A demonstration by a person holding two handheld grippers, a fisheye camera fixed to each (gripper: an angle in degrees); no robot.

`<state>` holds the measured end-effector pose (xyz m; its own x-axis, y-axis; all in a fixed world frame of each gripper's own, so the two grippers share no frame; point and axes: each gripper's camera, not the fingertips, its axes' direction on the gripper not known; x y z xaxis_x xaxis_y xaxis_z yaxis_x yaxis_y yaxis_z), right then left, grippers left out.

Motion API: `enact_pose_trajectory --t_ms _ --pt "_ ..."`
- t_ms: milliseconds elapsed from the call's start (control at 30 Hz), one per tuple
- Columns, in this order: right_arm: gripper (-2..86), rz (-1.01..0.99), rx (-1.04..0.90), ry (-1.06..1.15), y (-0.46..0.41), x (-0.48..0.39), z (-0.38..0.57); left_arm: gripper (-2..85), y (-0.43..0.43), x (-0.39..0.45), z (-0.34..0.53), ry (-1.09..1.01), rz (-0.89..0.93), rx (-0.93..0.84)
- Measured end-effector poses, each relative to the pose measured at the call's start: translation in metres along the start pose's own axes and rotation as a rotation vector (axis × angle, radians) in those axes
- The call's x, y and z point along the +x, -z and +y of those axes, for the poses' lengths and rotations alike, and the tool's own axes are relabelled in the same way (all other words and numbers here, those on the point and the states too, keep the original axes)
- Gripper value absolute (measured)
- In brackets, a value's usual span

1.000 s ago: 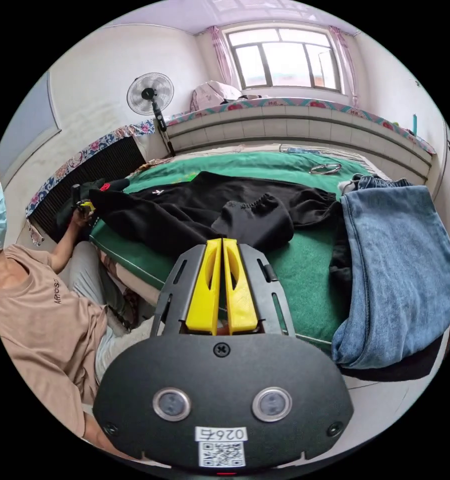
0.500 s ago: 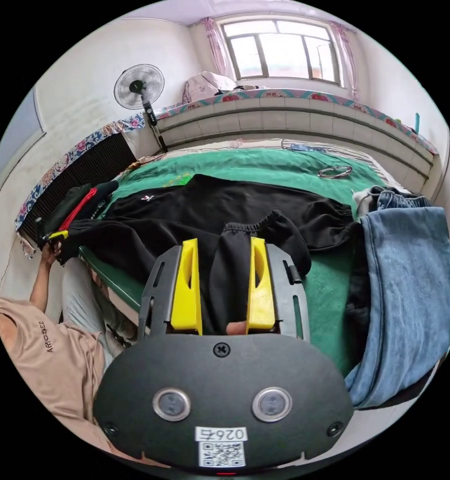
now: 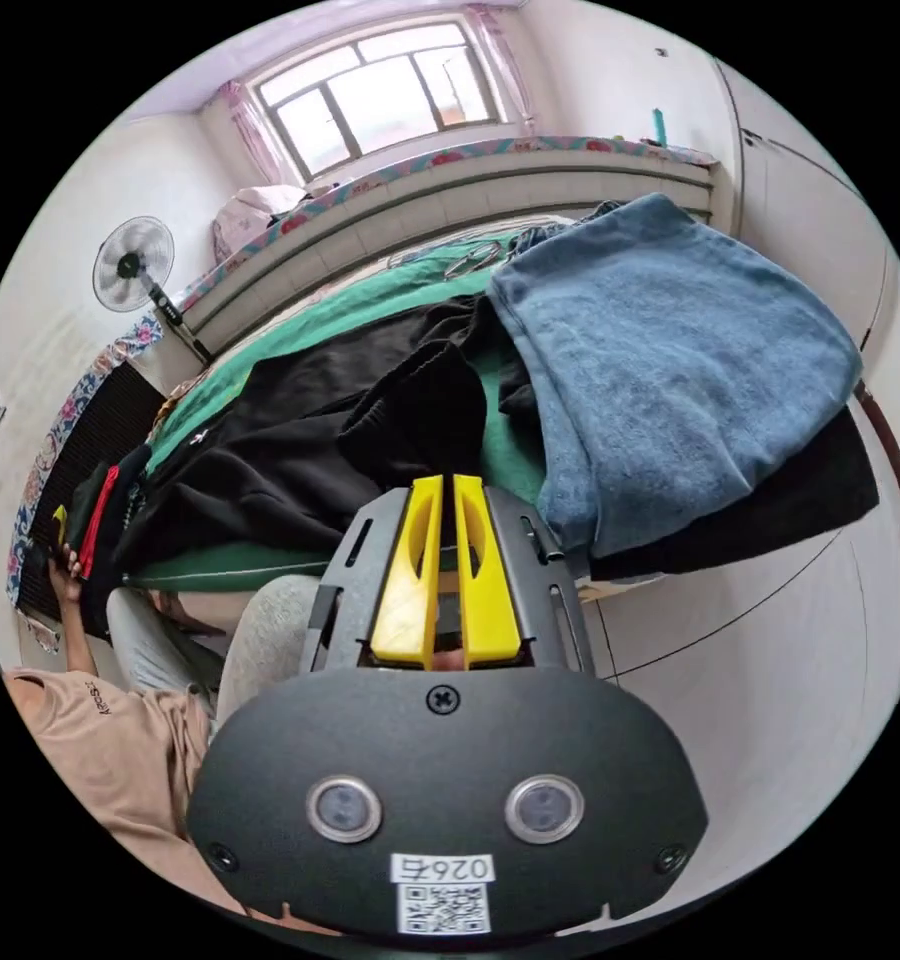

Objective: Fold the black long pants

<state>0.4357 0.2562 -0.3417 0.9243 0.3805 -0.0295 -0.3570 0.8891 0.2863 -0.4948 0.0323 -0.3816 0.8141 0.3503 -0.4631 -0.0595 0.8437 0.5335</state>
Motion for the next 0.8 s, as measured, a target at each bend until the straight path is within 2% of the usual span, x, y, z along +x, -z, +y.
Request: enact_pose_trajectory --t_ms 100,167,200,267,333,400,500,600,733,800 --pt "3.8 0.027 0.246 -0.045 0.033 -0.011 -0.006 1.2 -0.047 -0.030 -0.018 0.079 -0.127 -0.135" --pt "3.7 0.009 0.270 0.027 0.032 -0.034 -0.027 5.3 -0.083 -0.050 -0.028 0.097 -0.141 -0.197" --pt "3.4 -0.017 0.244 0.093 0.022 -0.052 -0.046 9.8 -0.108 -0.063 -0.035 0.112 -0.144 -0.228" --pt "3.3 -0.026 0.190 0.178 -0.002 -0.078 -0.077 13.2 -0.145 -0.086 -0.044 0.141 -0.190 -0.288" --pt "3.5 0.021 0.128 0.229 -0.035 -0.098 -0.110 14.8 -0.178 -0.108 -0.049 0.171 -0.275 -0.349" --pt "3.9 0.114 0.057 0.242 -0.084 -0.111 -0.153 15.3 -0.221 -0.136 -0.052 0.185 -0.365 -0.498" --pt "5.1 0.182 -0.039 0.240 -0.138 -0.113 -0.202 17.8 -0.265 -0.163 -0.051 0.199 -0.389 -0.654" --pt "6.7 0.192 -0.109 0.236 -0.181 -0.110 -0.241 19.9 -0.294 -0.175 -0.052 0.189 -0.385 -0.696" --pt "9.6 0.177 -0.105 0.265 -0.218 -0.103 -0.274 21.1 -0.308 -0.175 -0.056 0.173 -0.407 -0.676" --pt "11.9 0.179 -0.240 0.281 -0.254 -0.095 -0.288 22.0 -0.315 -0.173 -0.059 0.147 -0.378 -0.688"
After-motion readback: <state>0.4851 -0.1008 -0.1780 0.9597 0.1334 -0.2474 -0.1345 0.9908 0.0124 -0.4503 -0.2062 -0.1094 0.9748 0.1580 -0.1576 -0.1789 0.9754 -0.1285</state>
